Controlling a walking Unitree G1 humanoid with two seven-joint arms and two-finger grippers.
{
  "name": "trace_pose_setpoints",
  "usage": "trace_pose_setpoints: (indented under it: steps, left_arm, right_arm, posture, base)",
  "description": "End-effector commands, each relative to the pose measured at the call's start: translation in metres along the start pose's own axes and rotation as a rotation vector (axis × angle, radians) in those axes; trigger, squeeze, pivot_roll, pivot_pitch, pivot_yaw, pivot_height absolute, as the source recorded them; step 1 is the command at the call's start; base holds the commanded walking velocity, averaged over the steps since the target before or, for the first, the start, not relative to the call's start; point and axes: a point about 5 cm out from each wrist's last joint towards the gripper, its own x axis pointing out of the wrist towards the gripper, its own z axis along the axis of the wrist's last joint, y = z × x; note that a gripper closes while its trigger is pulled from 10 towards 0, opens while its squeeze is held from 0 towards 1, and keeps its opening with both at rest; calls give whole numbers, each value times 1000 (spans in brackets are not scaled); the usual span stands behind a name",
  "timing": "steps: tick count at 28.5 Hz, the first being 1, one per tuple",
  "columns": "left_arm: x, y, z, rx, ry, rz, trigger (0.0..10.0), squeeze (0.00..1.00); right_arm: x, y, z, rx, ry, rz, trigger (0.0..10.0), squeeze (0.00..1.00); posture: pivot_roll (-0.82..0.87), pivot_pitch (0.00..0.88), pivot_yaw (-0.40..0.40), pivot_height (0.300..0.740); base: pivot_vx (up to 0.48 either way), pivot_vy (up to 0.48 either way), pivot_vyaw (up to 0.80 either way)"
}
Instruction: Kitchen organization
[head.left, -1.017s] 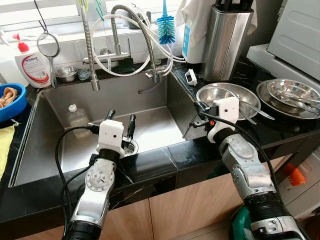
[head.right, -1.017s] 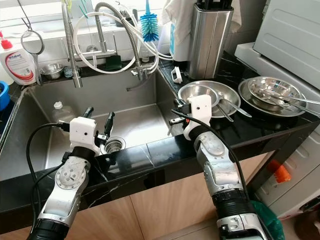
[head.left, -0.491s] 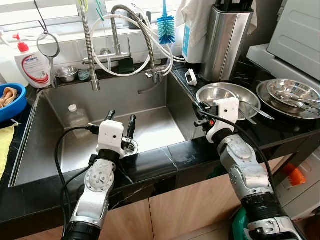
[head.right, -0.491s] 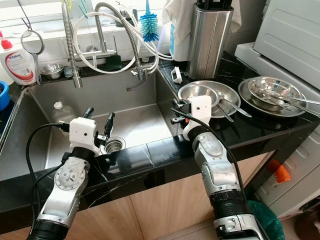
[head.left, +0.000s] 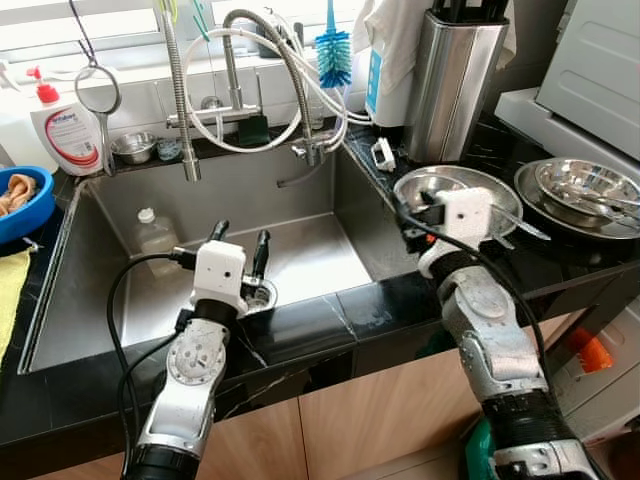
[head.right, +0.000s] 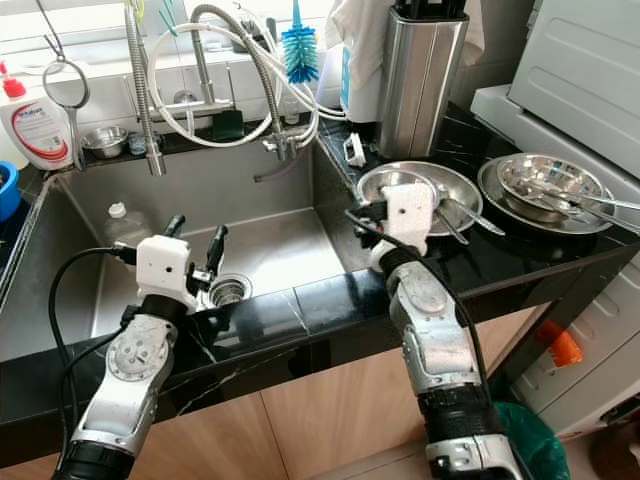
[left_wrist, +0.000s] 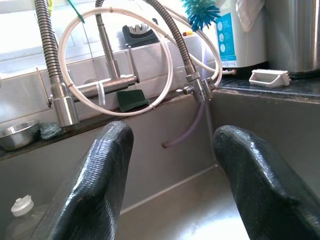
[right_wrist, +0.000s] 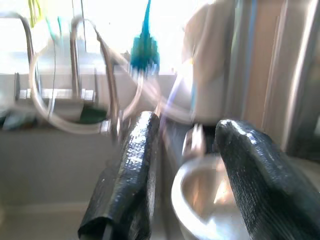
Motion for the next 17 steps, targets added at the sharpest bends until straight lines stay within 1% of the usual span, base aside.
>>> trace_pose_setpoints:
  steps: [1, 2, 3, 4, 5, 8, 9, 10, 11, 13, 14, 16, 17]
  left_arm:
    - [-3, 4, -1, 9, 13, 17, 10000, 0]
    - [-3, 5, -1, 7, 16, 24, 10000, 0]
    - [-3, 7, -2, 3, 19, 30, 10000, 0]
    - [-3, 7, -2, 3, 19, 30, 10000, 0]
    - [-2, 7, -2, 4, 19, 31, 10000, 0]
    - [-2, 8, -2, 6, 19, 30, 10000, 0]
    - [-1, 7, -3, 6, 20, 27, 10000, 0]
    - [-1, 7, -3, 6, 20, 27, 10000, 0]
    - [-1, 6, -3, 3, 20, 24, 10000, 0]
    - [0, 6, -3, 2, 20, 23, 10000, 0]
    - [-1, 5, -3, 2, 20, 20, 10000, 0]
    - [-1, 4, -2, 2, 20, 14, 10000, 0]
    - [-1, 5, -2, 1, 20, 12, 10000, 0]
  right_arm:
    - [-2, 2, 15, -13, -64, -4, 10000, 0]
    - [-6, 2, 23, -22, -95, -14, 10000, 0]
    - [-14, 0, 30, -53, -123, -31, 10000, 0]
    - [-14, 0, 30, -53, -123, -31, 10000, 0]
    - [-20, -1, 32, -90, -131, -42, 10000, 0]
    - [-27, -3, 31, -158, -129, -66, 10000, 0]
    - [-36, -9, 24, -192, -101, -107, 10000, 0]
    - [-36, -9, 24, -192, -101, -107, 10000, 0]
    - [-45, -16, 16, -199, -55, -163, 10000, 0]
    - [-49, -19, 12, -207, -32, -190, 10000, 0]
    - [-53, -21, 7, -228, -4, -206, 10000, 0]
    - [-56, -24, 4, -201, 13, -230, 10000, 0]
    - [-58, -25, 1, -134, 28, -262, 10000, 0]
  posture:
    - [-91, 0, 45, 740]
    - [-96, 0, 48, 740]
    - [-97, 0, 48, 740]
    - [-97, 0, 48, 740]
    - [-99, 0, 50, 740]
    - [-111, 0, 54, 740]
    - [-115, 0, 54, 740]
    - [-115, 0, 54, 740]
    - [-115, 0, 56, 740]
    - [-115, 0, 56, 740]
    - [-117, 0, 57, 740]
    - [-116, 0, 61, 740]
    - [-118, 0, 62, 740]
  base:
    - [0, 0, 0]
    - [0, 0, 0]
    - [0, 0, 0]
    - [0, 0, 0]
    - [0, 0, 0]
    - [0, 0, 0]
    - [0, 0, 0]
    - [0, 0, 0]
    - [0, 0, 0]
    - [0, 0, 0]
    - [0, 0, 0]
    - [0, 0, 0]
    - [0, 0, 0]
